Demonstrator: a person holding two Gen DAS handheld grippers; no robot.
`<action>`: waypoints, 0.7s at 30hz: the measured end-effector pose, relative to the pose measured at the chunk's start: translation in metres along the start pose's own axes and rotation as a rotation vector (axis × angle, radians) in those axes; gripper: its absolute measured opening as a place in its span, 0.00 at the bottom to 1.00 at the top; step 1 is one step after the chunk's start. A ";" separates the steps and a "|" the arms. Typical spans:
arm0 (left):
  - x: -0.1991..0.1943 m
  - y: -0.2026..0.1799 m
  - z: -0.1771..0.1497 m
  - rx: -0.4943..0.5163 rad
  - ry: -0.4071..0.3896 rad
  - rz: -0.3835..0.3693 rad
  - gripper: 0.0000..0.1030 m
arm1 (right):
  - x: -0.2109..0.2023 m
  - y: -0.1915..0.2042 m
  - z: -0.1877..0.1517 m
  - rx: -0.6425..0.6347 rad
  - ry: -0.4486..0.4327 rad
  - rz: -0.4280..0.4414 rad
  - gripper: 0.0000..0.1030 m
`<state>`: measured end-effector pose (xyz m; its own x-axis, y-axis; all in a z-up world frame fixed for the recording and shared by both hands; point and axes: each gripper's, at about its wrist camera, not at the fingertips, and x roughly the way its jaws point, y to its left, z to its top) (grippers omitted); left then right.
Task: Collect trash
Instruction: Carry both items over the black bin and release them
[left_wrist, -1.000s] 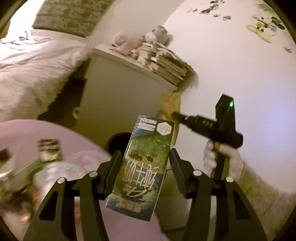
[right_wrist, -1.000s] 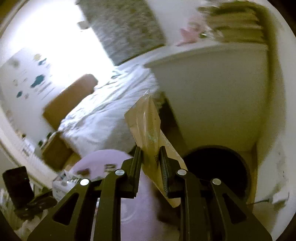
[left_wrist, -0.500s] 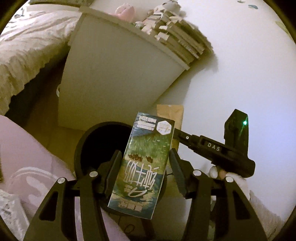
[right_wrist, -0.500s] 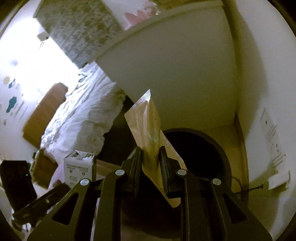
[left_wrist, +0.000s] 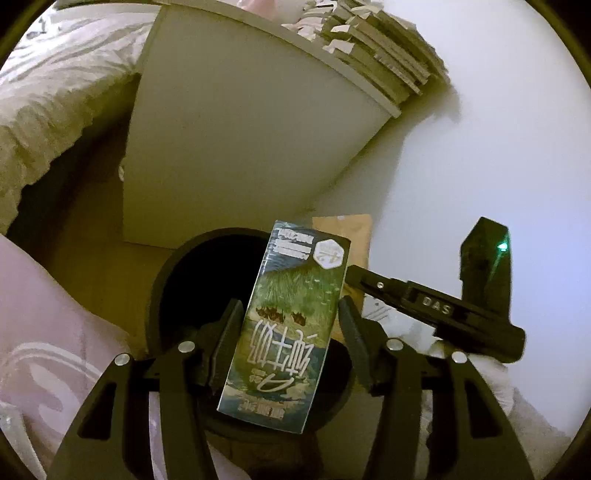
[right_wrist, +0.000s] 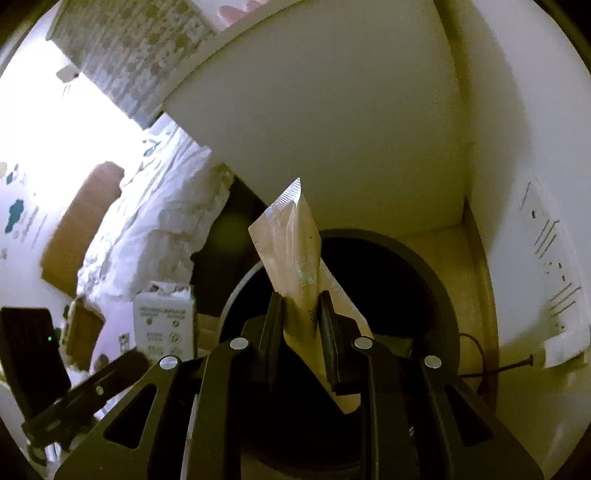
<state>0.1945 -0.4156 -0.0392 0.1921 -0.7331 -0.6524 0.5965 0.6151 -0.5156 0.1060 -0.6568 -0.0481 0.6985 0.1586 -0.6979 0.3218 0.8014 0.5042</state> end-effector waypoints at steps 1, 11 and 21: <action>0.000 0.000 0.000 0.001 0.003 0.005 0.58 | 0.000 0.003 -0.002 -0.013 0.001 -0.004 0.25; -0.048 -0.005 -0.010 0.011 -0.083 0.030 0.80 | -0.021 0.046 -0.012 -0.081 -0.038 0.056 0.55; -0.175 0.040 -0.056 -0.065 -0.252 0.101 0.83 | -0.019 0.173 -0.057 -0.354 0.056 0.197 0.58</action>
<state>0.1406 -0.2466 0.0230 0.4410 -0.7111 -0.5477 0.5145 0.7003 -0.4949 0.1118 -0.4878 0.0234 0.6855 0.3519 -0.6373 -0.0611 0.9001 0.4314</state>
